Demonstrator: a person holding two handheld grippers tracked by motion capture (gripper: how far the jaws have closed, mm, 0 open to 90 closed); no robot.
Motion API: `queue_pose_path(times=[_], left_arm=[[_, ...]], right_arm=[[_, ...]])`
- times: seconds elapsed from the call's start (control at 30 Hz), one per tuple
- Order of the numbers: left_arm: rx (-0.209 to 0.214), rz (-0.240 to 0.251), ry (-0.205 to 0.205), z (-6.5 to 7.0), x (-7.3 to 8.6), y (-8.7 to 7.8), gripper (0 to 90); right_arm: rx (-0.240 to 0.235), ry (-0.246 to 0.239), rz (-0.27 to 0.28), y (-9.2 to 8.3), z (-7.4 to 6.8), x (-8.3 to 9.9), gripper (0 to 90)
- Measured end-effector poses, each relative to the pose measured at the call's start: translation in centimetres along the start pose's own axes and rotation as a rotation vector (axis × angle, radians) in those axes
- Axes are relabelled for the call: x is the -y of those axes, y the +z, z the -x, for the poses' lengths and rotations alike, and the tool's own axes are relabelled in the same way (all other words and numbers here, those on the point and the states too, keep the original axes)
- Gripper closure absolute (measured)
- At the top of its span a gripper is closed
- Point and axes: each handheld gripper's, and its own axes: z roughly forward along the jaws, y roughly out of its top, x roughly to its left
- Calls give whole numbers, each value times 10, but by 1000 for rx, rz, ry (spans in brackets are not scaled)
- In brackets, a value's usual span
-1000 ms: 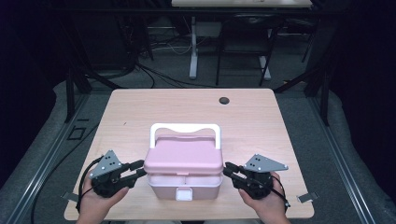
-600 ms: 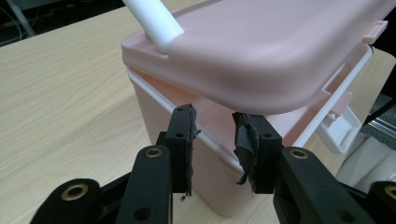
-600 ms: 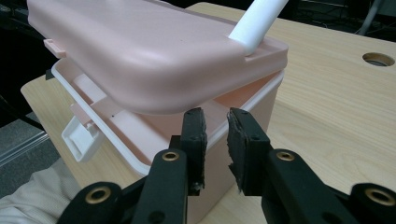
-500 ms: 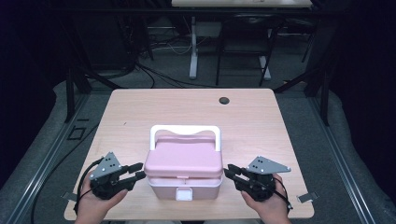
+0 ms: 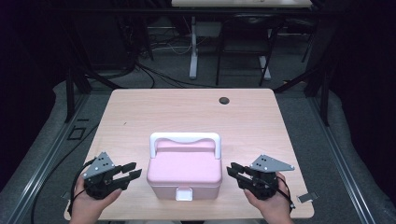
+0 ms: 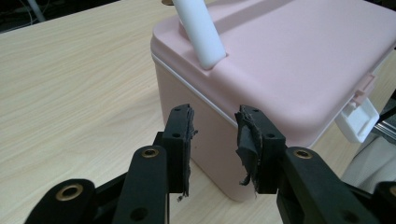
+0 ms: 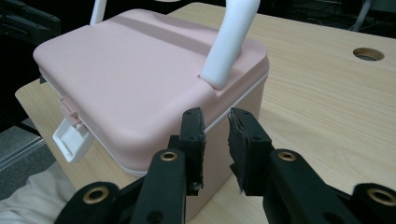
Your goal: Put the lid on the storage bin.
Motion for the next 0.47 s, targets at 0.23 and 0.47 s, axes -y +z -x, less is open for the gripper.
queue_pose_path(times=[0.23, 0.47], left_arm=[[-11, 20, -20, -9, -2, 4, 630], [-67, 27, -78, -34, 2, 12, 563]], right_arm=[[31, 9, 10, -1, 6, -2, 731], [128, 28, -15, 4, 25, 4, 603]])
